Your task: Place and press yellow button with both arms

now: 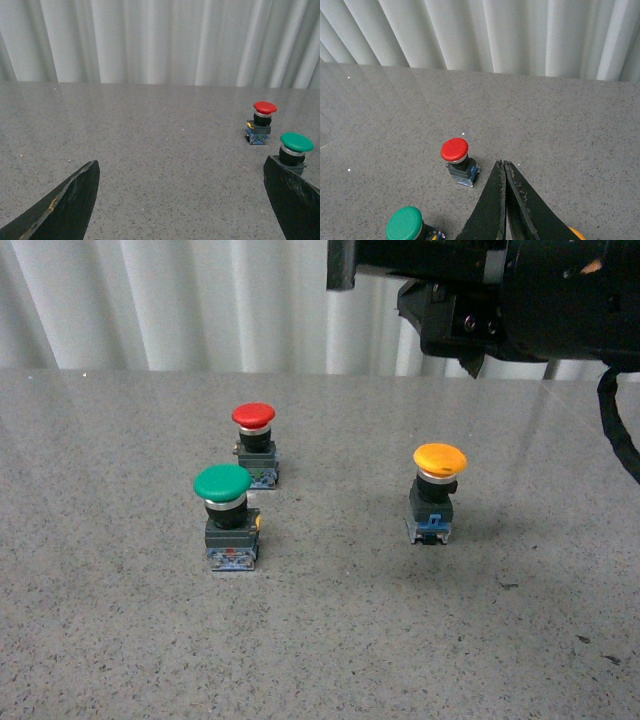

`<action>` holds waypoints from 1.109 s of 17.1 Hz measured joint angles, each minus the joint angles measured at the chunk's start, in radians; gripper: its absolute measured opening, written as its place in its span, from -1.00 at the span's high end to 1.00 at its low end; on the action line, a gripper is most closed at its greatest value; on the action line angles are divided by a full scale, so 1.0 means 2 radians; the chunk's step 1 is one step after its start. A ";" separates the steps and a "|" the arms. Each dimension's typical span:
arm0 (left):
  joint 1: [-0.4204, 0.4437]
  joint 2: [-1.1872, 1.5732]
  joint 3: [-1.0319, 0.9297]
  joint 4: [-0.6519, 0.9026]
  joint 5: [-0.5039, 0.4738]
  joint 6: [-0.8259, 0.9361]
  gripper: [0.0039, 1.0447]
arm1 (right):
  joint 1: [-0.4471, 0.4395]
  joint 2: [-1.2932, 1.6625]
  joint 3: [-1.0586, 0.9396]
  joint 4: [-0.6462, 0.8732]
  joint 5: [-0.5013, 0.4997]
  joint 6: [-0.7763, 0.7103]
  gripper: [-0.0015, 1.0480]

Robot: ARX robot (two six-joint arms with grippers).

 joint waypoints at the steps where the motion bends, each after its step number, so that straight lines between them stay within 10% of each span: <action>1: 0.000 0.000 0.000 0.000 0.000 0.000 -0.88 | 0.000 -0.006 0.000 -0.002 -0.001 0.005 0.96; 6: 0.000 0.000 0.000 0.000 0.000 0.000 -0.88 | -0.031 -0.104 -0.057 0.001 -0.015 0.022 0.96; 8: 0.000 0.000 0.000 0.000 0.000 0.000 -0.88 | -0.058 -0.191 -0.154 0.056 0.119 -0.045 0.96; 12: 0.000 0.000 0.000 0.000 0.000 0.000 -0.88 | -0.238 -0.429 -0.308 -0.054 -0.002 -0.085 0.96; 19: 0.000 0.000 0.000 0.000 0.000 0.000 -0.88 | -0.246 -0.530 -0.360 -0.076 -0.018 -0.091 0.96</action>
